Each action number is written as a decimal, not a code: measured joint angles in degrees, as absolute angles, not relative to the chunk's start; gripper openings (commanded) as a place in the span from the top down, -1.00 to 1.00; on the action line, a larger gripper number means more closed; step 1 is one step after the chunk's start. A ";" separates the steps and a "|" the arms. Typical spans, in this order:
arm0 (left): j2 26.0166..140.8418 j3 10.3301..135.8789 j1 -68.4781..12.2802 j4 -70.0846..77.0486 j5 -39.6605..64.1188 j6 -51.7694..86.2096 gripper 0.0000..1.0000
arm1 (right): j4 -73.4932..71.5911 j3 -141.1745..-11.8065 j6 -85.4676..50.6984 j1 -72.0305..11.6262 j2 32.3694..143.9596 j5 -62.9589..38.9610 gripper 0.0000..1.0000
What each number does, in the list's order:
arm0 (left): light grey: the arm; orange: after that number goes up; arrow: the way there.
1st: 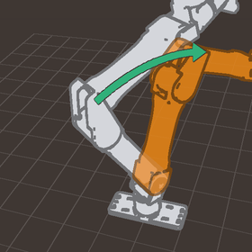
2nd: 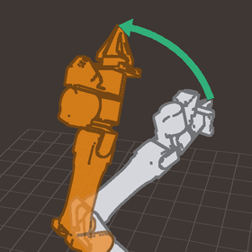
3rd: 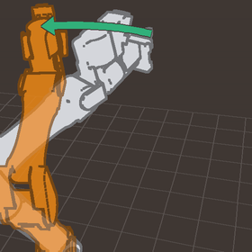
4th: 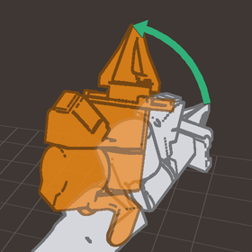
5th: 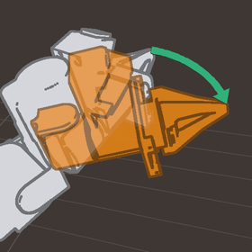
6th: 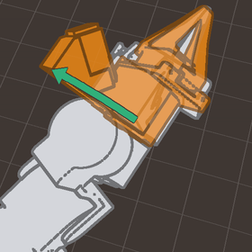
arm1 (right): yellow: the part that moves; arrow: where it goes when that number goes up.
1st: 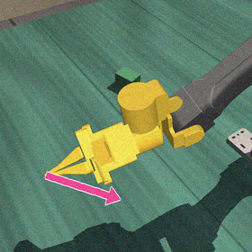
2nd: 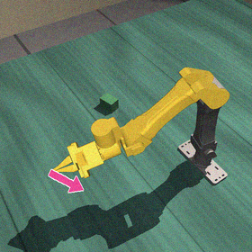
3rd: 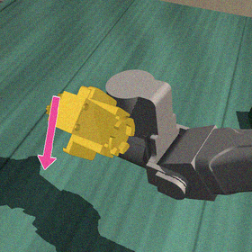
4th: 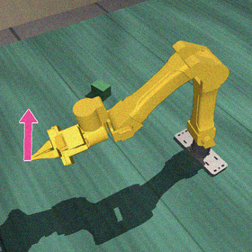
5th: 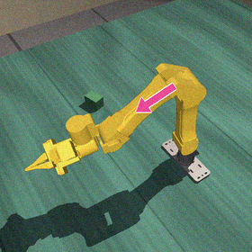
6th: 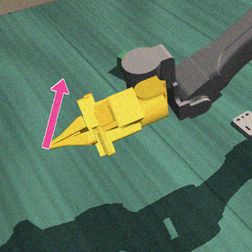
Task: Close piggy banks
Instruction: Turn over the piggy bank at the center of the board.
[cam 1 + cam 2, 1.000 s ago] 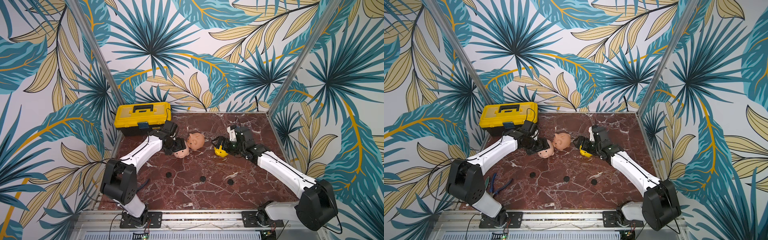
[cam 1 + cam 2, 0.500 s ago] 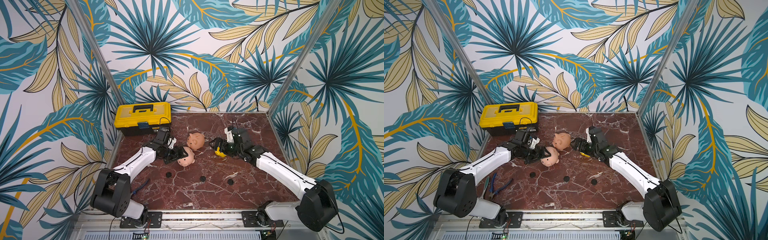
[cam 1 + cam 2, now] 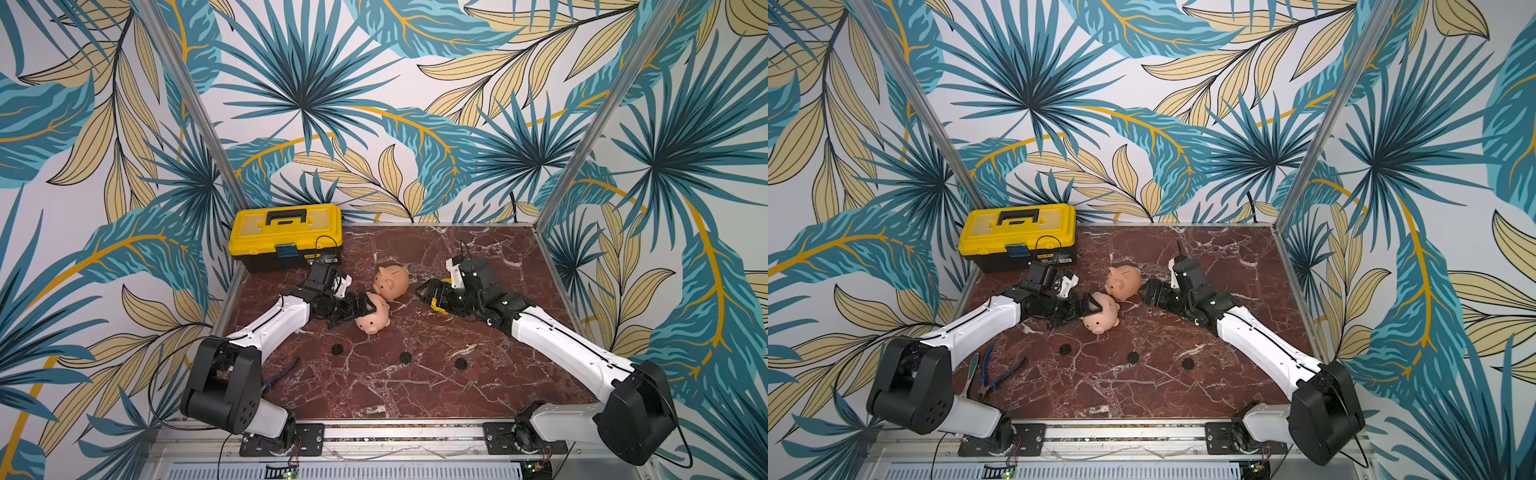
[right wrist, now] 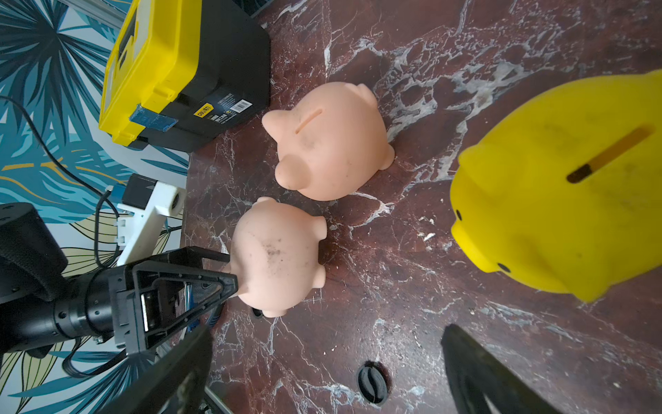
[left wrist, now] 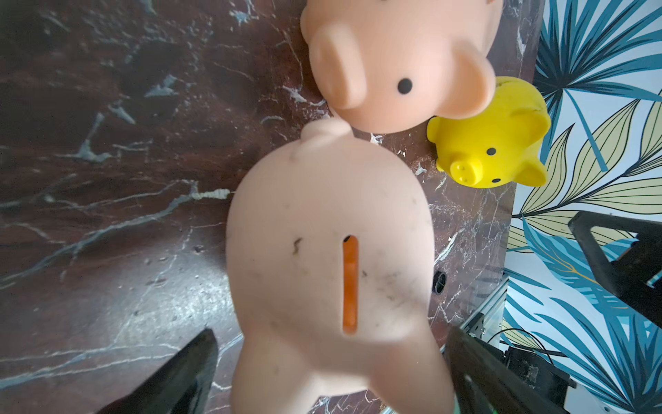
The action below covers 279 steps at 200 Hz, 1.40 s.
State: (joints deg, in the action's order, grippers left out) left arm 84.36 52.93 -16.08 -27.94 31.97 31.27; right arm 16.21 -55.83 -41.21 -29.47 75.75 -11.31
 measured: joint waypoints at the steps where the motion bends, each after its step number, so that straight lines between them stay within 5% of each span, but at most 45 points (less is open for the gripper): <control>1: 84.36 52.93 -16.08 -27.92 31.97 31.27 -0.99 | 16.25 -55.83 -41.19 -29.50 75.75 -11.27 -0.99; 279: 85.30 58.46 -13.21 -38.02 19.66 22.90 -0.99 | 19.14 -58.57 -41.30 -31.64 75.79 -9.17 -0.99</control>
State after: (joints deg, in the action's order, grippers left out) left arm 85.30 58.46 -13.21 -38.02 19.66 22.90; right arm 19.14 -58.57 -41.30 -31.64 75.79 -9.17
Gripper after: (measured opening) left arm 0.995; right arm 0.995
